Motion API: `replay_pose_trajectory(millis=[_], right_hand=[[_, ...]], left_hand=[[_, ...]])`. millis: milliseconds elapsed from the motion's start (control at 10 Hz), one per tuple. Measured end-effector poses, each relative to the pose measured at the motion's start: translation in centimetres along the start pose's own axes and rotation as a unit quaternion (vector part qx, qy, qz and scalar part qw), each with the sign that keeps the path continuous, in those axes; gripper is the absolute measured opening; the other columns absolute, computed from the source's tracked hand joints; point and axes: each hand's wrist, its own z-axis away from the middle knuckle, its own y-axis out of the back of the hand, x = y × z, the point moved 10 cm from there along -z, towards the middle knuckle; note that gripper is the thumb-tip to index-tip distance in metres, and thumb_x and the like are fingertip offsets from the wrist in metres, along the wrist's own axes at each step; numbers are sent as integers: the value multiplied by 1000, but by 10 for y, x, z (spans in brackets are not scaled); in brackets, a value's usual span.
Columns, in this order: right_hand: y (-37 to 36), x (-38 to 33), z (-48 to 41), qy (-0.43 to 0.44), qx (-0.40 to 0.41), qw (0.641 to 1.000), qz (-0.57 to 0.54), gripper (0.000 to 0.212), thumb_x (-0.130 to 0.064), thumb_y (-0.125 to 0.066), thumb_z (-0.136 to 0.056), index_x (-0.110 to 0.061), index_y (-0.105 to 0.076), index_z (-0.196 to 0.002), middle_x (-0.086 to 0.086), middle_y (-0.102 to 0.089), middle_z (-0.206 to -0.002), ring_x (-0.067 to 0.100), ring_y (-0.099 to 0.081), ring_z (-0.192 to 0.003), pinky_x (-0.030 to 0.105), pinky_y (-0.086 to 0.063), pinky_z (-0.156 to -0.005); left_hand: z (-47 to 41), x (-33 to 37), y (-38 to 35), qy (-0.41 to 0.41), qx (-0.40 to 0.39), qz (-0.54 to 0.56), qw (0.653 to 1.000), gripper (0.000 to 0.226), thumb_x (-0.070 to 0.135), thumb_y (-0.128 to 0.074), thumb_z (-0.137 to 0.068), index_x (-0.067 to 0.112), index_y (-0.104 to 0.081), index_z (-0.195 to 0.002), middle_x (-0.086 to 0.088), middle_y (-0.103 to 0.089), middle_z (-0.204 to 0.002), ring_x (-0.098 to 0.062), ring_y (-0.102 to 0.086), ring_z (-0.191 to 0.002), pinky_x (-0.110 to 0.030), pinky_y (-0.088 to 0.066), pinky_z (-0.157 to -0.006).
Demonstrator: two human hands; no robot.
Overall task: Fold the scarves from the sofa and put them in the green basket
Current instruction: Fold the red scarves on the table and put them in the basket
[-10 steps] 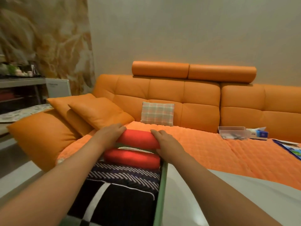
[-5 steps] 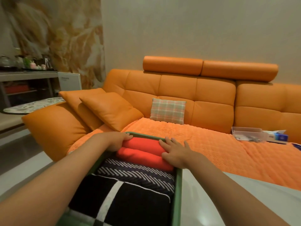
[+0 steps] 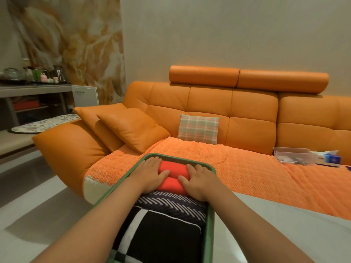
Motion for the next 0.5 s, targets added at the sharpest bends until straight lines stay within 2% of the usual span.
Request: replay_pose_trajectory(millis=[200, 400, 500], right_hand=[[-2, -4, -2, 1, -21, 999, 36, 74, -66, -18, -97, -20, -25, -155, 16, -42, -148, 33, -43, -133, 45, -31, -110], [10, 0, 0, 9, 12, 999, -48, 70, -63, -27, -99, -25, -22, -157, 13, -33, -156, 31, -32, -142, 44, -24, -116], [26, 5, 2, 14, 41, 995, -88, 70, -61, -35, -99, -24, -22, -157, 11, -33, -157, 28, -30, -144, 43, -24, -118]], left_hand=[[1, -6, -7, 24, -27, 19, 999, 72, 66, -26, -97, 26, -22, -157, 0, -16, -164, -21, -13, -150, -41, -12, -122], [-1, 2, 11, 21, -14, 17, 1000, 71, 64, -27, -98, 26, -18, -158, -2, -17, -164, -21, -12, -151, -42, -9, -122], [3, 18, 43, -3, 24, 10, 1000, 66, 60, -28, -100, 27, -22, -157, -3, -22, -163, -22, -16, -150, -42, -12, -121]])
